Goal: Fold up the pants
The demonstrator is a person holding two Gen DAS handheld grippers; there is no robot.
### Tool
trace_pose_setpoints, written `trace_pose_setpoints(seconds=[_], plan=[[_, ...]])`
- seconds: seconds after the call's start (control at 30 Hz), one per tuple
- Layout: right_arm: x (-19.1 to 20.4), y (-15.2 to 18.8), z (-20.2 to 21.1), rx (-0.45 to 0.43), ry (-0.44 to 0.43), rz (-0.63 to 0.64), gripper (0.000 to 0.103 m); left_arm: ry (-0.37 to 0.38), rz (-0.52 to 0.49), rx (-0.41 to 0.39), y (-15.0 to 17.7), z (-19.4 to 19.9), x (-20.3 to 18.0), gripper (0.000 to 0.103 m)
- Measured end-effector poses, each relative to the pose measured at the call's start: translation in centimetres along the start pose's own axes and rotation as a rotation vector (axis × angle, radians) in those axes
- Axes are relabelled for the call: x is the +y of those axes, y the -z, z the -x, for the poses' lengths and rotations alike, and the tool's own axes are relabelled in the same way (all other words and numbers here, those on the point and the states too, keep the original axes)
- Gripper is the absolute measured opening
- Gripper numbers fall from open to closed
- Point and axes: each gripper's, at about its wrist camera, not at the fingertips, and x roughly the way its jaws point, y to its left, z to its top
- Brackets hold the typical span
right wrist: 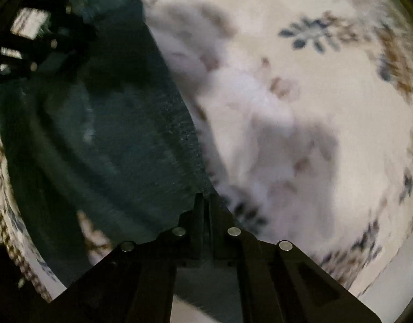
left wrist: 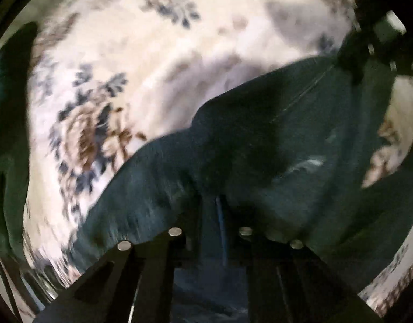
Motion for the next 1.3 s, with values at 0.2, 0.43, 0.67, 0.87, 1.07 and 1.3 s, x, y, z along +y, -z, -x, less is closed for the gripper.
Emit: trace_pose_setpoints(seconds=[0.2,0.43,0.67,0.87,1.07,1.3], plan=[[5.9,8.1,5.1,-0.138,-0.009,-0.126,0.004,0.032,0.268,-0.115,10.2,5.5,-3.0,0.008],[18.4,13.9,-1.0,-0.065,-0.22,-0.282,0.004,0.345,0.989,-0.111,19.1,5.8,-1.4,0.031],[17.0,16.9,-6.6,-0.028,-0.457,-0.714,0.011,0.634,1.561,-0.365,22.0,4.9,3.7,0.043],[16.2,18.6,-7.6,-0.076,-0.572,-0.884,0.039,0.629,1.524,-0.391,18.2,6.4,8.1,0.057],[16.7,19.2,-7.7,-0.093,-0.558,-0.986,0.047,0.465,1.394,-0.15,12.4,3.2,10.2,0.061],[16.0,20.2,-7.0,-0.11,-0.567,-1.099,0.068,0.333,1.308,-0.128,14.3,1.7,9.8,0.007]])
